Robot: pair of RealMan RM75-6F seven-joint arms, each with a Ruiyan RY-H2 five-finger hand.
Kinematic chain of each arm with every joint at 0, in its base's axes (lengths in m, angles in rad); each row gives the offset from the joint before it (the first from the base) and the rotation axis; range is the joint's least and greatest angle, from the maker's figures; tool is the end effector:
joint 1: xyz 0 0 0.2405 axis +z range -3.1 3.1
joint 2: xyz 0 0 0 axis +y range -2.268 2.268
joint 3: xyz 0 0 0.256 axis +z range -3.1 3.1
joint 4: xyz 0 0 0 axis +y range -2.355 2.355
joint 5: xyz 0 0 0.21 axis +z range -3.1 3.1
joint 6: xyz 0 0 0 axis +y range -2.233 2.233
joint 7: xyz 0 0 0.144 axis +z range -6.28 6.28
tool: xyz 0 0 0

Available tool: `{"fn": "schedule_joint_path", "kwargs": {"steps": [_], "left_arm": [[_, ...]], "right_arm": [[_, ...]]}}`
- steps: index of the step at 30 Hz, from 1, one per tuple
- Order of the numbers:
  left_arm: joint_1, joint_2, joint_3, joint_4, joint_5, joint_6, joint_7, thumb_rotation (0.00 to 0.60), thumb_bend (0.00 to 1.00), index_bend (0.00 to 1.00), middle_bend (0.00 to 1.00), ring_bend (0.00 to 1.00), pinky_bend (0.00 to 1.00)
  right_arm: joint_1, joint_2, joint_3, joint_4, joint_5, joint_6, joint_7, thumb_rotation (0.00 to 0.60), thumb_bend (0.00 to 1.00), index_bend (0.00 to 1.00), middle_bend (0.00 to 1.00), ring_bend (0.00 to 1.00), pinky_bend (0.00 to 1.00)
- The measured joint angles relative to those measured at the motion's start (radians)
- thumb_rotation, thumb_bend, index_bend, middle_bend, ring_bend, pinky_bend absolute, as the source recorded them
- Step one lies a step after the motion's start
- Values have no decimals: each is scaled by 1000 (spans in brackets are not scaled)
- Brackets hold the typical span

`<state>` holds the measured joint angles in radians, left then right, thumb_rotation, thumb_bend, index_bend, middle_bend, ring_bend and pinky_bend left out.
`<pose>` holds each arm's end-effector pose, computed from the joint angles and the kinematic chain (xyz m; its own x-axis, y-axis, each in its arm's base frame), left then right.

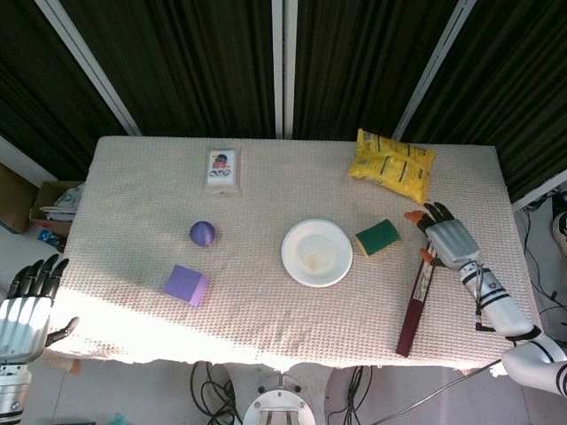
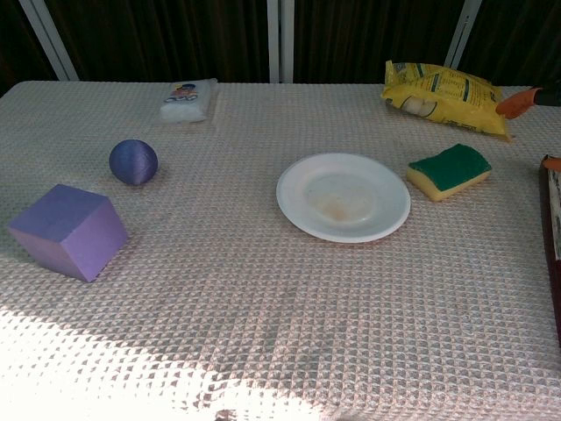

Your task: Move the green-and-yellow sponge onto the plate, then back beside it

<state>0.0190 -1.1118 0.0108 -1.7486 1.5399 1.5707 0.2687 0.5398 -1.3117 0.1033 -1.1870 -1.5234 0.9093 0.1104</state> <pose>-0.2954 0.1361 0.1520 0.5219 0.0290 0.8525 0.8513 0.0450 -0.5228 -0.2940 -0.3408 0.0832 0.5885 -0.2548 0.7673 -0.8011 -0.3121 0.5108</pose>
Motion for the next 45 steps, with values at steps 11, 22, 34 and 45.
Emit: {"fn": "schedule_joint_path", "kwargs": {"steps": [11,22,34,45], "left_arm": [[-5,3,-1,-9,-15,-19,3,600,162,65,31,51,102],[1,1,3,-5,-20,-20,-11,600,162,65,30,52,102],[8,3,7,-1,-16,-16,-29,600,162,65,31,51,102],[6,6,8,-10,-20,-23,-27,600,162,65,31,52,102]], "right_arm": [[86,-153,-43,222,-47,-29,82,600,296,196,131,0,0],[130,-244,-89,349,-109,24,150,600,295,166,177,0,0],[149,-275,-117,405,-119,48,190,600,296,250,233,0,0],[149,-278,-127,420,-116,76,199,600,296,361,307,0,0]]}}
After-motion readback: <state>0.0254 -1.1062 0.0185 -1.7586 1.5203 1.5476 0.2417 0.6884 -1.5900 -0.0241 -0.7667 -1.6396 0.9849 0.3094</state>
